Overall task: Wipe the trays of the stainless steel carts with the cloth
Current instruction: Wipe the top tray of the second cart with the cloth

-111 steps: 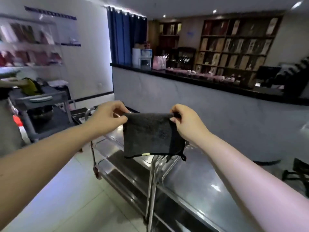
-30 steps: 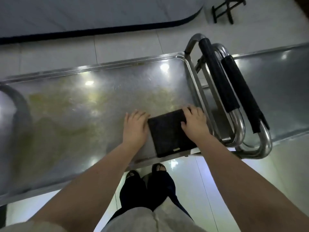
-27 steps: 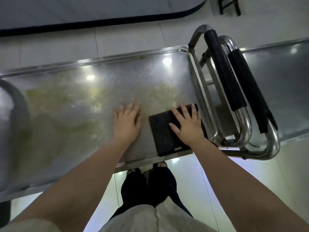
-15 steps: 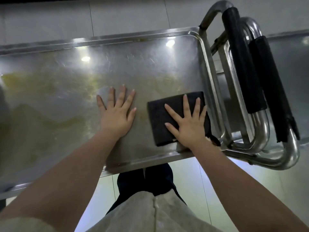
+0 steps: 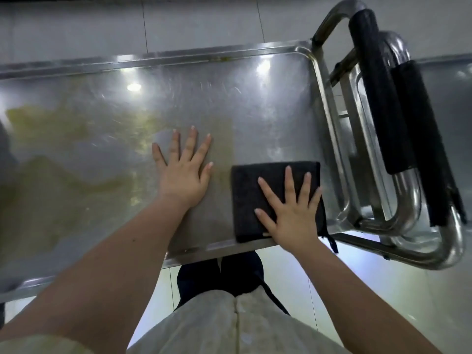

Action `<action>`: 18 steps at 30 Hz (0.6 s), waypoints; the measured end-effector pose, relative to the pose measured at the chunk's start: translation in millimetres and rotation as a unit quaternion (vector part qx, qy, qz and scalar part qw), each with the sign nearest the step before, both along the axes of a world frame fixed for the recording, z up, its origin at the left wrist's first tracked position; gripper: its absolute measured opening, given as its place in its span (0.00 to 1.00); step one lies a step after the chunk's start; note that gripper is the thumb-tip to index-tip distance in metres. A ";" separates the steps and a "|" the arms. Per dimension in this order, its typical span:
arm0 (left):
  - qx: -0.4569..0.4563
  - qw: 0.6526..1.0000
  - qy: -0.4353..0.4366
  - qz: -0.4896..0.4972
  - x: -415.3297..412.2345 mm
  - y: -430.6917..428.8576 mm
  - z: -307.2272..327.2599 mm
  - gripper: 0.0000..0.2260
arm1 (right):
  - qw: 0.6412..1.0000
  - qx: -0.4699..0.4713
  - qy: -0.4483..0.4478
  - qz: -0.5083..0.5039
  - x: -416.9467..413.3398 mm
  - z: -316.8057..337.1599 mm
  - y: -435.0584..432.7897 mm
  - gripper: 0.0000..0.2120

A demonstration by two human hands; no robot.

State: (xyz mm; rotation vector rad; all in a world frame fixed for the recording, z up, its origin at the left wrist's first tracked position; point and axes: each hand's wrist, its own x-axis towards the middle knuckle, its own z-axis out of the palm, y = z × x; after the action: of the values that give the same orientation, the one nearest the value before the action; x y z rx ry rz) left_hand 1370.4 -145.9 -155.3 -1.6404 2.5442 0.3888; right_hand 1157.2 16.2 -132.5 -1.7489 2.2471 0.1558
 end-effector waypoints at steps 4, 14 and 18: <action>-0.016 1.000 -0.008 -0.013 1.9 0.6 -1.6 0.27 | 1.000 0.005 -0.007 0.011 -5.6 -1.0 -18.7 0.30; -0.034 0.999 0.010 -0.003 2.4 1.0 -7.4 0.26 | 0.999 0.011 0.002 -0.035 -33.8 -8.4 -210.7 0.31; -0.034 0.999 0.014 -0.001 0.2 2.3 -5.6 0.27 | 1.000 -0.010 0.000 -0.014 -12.1 -6.9 -88.6 0.31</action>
State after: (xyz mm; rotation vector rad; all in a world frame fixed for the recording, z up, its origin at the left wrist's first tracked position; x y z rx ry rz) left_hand 1370.5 -143.6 -160.9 -1.6658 2.6070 0.3301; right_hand 1145.0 -72.4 -139.4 -1.7272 2.2801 0.1275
